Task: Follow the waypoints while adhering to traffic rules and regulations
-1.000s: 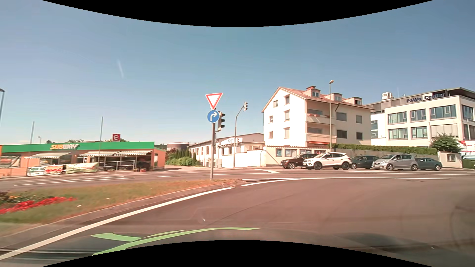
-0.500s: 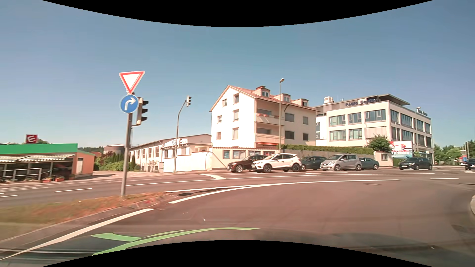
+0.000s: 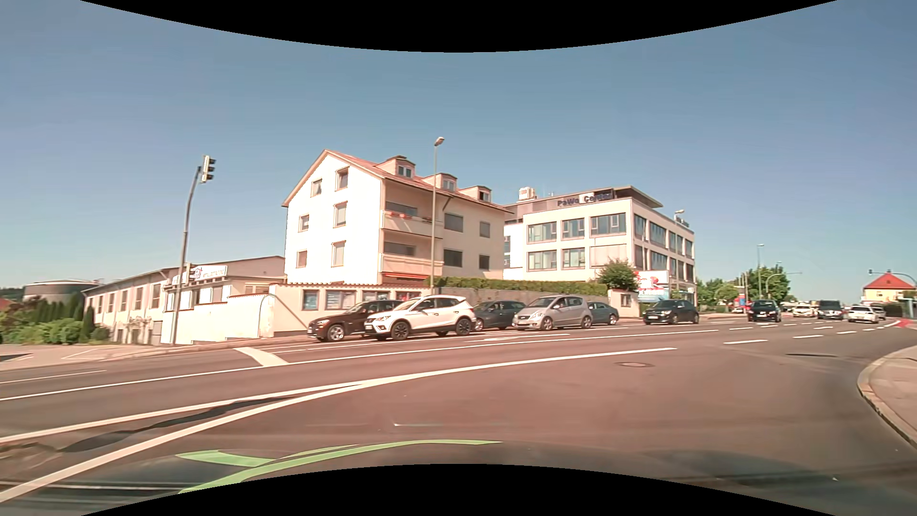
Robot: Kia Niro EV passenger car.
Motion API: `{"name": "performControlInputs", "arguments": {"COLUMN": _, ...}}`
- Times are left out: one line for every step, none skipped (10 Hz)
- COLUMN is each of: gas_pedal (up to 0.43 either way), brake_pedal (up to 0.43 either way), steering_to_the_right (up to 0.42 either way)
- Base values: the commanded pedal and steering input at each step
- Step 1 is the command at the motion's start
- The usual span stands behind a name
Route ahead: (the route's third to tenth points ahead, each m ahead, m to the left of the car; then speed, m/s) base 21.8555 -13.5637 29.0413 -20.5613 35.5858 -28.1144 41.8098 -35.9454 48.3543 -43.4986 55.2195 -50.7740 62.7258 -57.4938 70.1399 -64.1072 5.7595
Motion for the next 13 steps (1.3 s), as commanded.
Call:
{"name": "performControlInputs", "arguments": {"gas_pedal": 0.138, "brake_pedal": 0.0, "steering_to_the_right": 0.384}}
{"name": "performControlInputs", "arguments": {"gas_pedal": 0.138, "brake_pedal": 0.0, "steering_to_the_right": 0.387}}
{"name": "performControlInputs", "arguments": {"gas_pedal": 0.138, "brake_pedal": 0.0, "steering_to_the_right": 0.388}}
{"name": "performControlInputs", "arguments": {"gas_pedal": 0.138, "brake_pedal": 0.0, "steering_to_the_right": 0.388}}
{"name": "performControlInputs", "arguments": {"gas_pedal": 0.138, "brake_pedal": 0.0, "steering_to_the_right": 0.388}}
{"name": "performControlInputs", "arguments": {"gas_pedal": 0.138, "brake_pedal": 0.0, "steering_to_the_right": 0.387}}
{"name": "performControlInputs", "arguments": {"gas_pedal": 0.138, "brake_pedal": 0.0, "steering_to_the_right": 0.386}}
{"name": "performControlInputs", "arguments": {"gas_pedal": 0.15, "brake_pedal": 0.0, "steering_to_the_right": 0.377}}
{"name": "performControlInputs", "arguments": {"gas_pedal": 0.15, "brake_pedal": 0.0, "steering_to_the_right": 0.366}}
{"name": "performControlInputs", "arguments": {"gas_pedal": 0.15, "brake_pedal": 0.0, "steering_to_the_right": 0.356}}
{"name": "performControlInputs", "arguments": {"gas_pedal": 0.15, "brake_pedal": 0.0, "steering_to_the_right": 0.343}}
{"name": "performControlInputs", "arguments": {"gas_pedal": 0.15, "brake_pedal": 0.0, "steering_to_the_right": 0.321}}
{"name": "performControlInputs", "arguments": {"gas_pedal": 0.157, "brake_pedal": 0.0, "steering_to_the_right": 0.289}}
